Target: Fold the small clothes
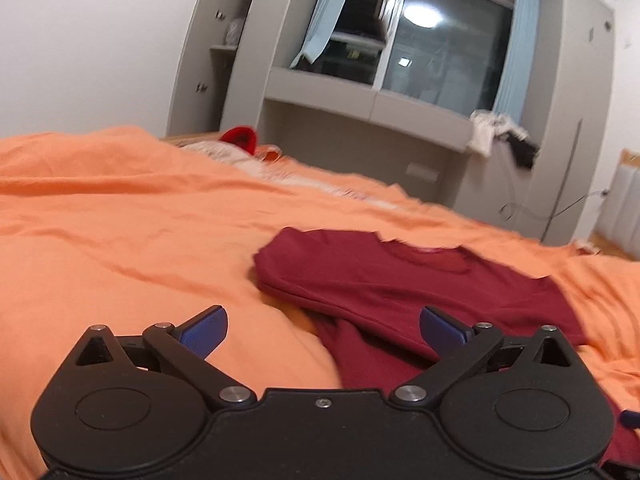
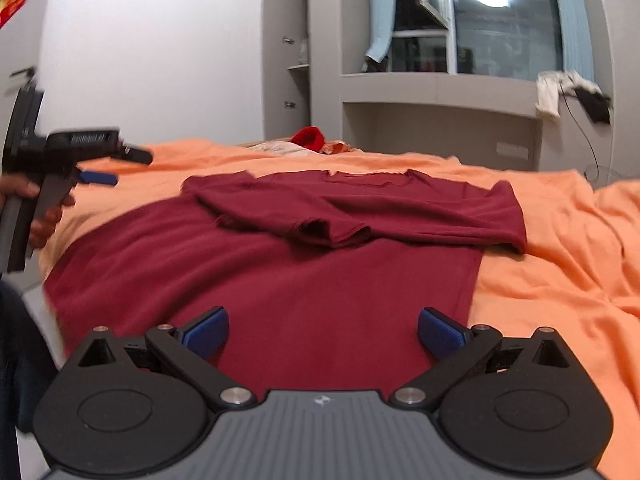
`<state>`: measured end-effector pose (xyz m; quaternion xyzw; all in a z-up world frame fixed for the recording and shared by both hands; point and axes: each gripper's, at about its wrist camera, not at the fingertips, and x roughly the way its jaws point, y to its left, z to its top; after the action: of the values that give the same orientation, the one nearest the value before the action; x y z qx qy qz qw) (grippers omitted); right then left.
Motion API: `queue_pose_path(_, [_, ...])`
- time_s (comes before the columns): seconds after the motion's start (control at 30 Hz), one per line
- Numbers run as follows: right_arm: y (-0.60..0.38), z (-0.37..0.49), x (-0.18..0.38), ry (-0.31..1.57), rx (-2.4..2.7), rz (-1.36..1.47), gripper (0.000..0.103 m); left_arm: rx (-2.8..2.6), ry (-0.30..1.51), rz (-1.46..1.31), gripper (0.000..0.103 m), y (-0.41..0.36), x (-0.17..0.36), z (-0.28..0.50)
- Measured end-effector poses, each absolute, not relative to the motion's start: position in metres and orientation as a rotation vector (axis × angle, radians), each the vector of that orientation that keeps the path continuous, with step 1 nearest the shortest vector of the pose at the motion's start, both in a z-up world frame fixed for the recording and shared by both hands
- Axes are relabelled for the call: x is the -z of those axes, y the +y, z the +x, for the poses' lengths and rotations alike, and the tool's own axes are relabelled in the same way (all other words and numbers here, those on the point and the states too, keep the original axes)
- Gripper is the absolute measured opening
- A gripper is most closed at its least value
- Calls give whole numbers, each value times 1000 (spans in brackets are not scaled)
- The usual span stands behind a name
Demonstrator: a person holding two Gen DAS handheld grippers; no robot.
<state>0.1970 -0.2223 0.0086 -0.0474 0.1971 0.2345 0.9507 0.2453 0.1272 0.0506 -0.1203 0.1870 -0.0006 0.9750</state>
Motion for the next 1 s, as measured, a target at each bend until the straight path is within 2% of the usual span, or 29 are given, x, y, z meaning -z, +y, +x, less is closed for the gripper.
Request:
queue_pose_path(0.33, [-206,114,3,307,-488,-425,103,81,321,-181,102,86,-33,159])
queue_pose_path(0.63, [-174,107,39,257,-296,-788,103,168,326,5,102,50,-11,110])
queue_pose_path(0.8, [-168,107,45,225,-261,-832,101,233,328,64,102,39,-5,98])
queue_pose_path(0.9, [-165,107,48,196,-230,-850,97,266,334,87,102,34,-2,94])
queue_pose_path(1.0, [-163,106,50,178,-209,-861,86,289,337,118,102,30,1,91])
